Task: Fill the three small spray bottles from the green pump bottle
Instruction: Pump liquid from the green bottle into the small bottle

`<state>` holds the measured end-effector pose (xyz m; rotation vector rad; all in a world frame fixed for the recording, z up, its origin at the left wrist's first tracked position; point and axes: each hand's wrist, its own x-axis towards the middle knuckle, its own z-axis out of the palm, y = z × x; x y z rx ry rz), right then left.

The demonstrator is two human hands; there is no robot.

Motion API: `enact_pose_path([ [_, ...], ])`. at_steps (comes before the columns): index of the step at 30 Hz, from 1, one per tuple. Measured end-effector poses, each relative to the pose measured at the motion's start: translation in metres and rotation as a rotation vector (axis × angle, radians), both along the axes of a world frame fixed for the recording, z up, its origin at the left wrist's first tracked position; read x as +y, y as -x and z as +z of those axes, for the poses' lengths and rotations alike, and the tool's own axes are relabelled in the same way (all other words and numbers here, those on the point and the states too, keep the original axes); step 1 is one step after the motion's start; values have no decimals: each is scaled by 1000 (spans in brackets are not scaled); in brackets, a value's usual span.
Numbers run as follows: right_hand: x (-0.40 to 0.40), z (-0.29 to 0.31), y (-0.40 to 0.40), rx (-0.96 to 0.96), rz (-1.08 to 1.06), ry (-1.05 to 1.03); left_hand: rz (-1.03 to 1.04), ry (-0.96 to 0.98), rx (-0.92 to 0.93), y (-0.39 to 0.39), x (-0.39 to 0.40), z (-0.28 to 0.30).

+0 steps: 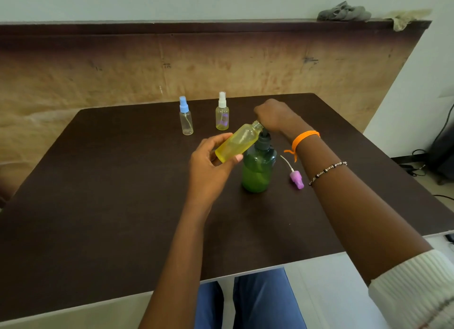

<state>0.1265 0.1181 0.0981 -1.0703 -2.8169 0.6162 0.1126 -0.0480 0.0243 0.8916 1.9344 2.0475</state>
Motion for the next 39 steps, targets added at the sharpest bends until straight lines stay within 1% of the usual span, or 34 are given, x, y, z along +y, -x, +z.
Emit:
enact_pose_path([
  [8,-2,-7,1,-35,25,37,8,-9,9,2,1,-5],
  [10,-2,-2,1,-68,36,19,3,1,12,2,1,-2],
  [12,-3,6,-1,-113,3,-16,-3,5,16,3,1,-1],
  [14,-1,7,-1,-95,-32,-65,-4,-10,12,2,1,-1],
  [15,-1,6,-1,-82,-21,-55,1,-16,9,2,1,-1],
  [18,0,-5,-1,-70,46,89,8,-19,8,0,2,-3],
  [21,7,-15,7,-78,55,157,2,-33,-4,0,2,-7],
  [23,11,-17,11,-71,23,182,-10,-43,-19,0,2,-8],
  [25,-1,-5,1,-58,-30,166,-17,-42,-19,0,1,-7],
  [27,1,1,1,-38,-58,92,-26,-44,-15,1,1,-4],
  [30,3,3,3,-5,-34,37,-21,-53,-13,2,1,-5],
  [33,5,-8,4,63,-9,85,-16,-55,-29,2,2,-8],
  [39,-1,-13,2,90,-30,152,-15,-51,-72,1,2,-12],
])
